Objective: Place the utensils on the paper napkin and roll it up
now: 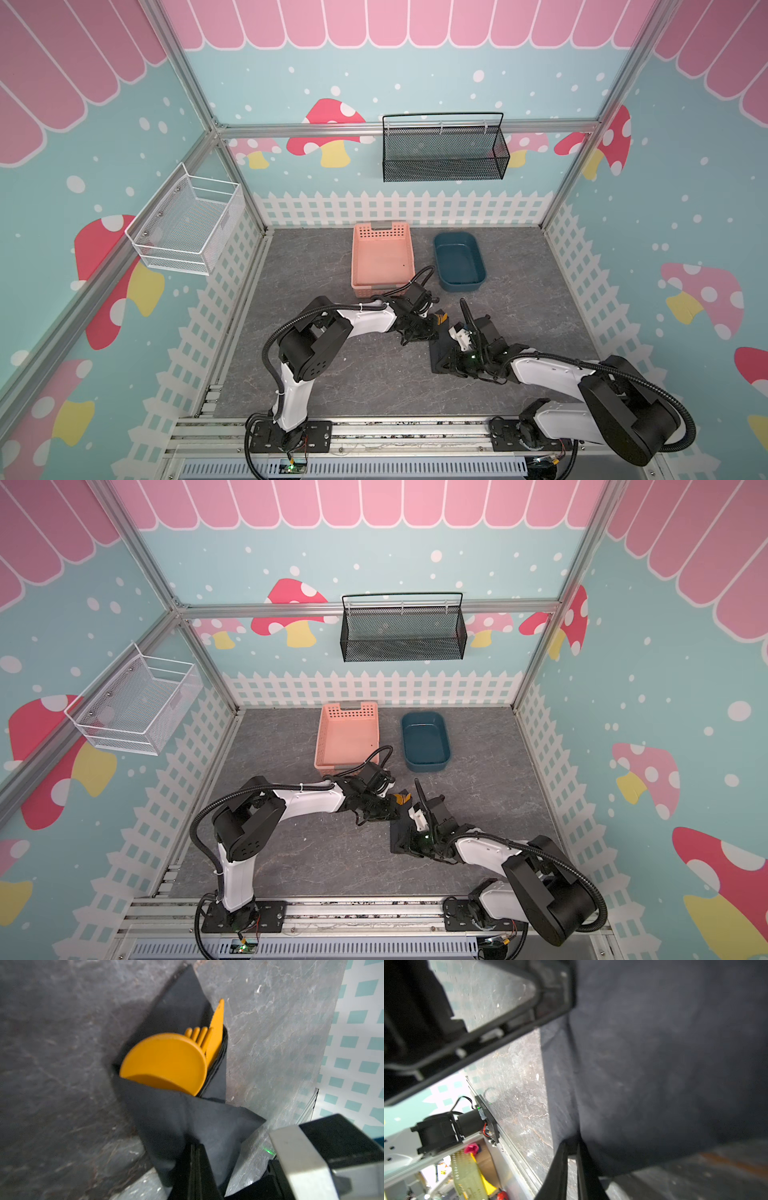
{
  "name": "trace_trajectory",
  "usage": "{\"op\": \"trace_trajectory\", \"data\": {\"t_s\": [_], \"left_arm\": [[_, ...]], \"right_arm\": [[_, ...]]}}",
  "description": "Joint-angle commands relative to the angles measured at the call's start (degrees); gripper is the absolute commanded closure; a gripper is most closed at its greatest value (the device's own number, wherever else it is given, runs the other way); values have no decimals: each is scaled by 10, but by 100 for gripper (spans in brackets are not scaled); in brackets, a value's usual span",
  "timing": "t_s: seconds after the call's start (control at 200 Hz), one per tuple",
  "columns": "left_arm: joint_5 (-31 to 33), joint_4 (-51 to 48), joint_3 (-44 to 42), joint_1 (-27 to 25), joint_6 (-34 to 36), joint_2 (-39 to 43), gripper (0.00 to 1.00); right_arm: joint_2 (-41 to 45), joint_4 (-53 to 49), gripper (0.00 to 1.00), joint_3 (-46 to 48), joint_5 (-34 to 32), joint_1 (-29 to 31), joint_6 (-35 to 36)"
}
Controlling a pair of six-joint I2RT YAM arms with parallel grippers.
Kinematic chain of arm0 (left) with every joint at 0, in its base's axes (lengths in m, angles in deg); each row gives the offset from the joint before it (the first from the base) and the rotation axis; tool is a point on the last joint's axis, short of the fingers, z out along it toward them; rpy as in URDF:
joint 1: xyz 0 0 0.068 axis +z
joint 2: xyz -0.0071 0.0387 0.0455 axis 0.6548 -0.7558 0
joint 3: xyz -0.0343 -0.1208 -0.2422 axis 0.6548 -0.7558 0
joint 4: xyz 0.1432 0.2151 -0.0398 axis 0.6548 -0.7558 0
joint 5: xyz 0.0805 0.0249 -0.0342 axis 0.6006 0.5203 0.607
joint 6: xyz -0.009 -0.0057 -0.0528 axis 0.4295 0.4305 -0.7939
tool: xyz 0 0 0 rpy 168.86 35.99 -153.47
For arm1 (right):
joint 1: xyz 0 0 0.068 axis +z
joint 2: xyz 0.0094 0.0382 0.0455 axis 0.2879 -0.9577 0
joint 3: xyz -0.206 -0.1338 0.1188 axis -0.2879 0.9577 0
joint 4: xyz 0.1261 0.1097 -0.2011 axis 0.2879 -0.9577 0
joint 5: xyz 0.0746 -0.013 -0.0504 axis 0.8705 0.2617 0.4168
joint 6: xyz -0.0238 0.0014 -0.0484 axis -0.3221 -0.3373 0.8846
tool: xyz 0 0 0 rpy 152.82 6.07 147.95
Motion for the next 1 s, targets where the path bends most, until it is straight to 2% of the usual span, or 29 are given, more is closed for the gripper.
{"op": "trace_trajectory", "data": {"t_s": [0.0,0.175,0.36,0.605,0.996], "left_arm": [[10,-13,-17,-5,-5,-23,100],[11,-17,-14,-5,-2,-25,100],[12,-18,-13,-5,-2,-25,100],[13,-19,-14,-5,-2,-22,100],[14,-23,-11,-5,-3,-14,100]], "right_arm": [[30,-78,78,-31,-32,-5,10],[64,-151,75,-87,-46,-47,52],[40,-188,72,-125,-61,-90,97],[-25,-159,83,-153,-34,-105,120],[-96,-104,89,-123,-25,-113,128]]}}
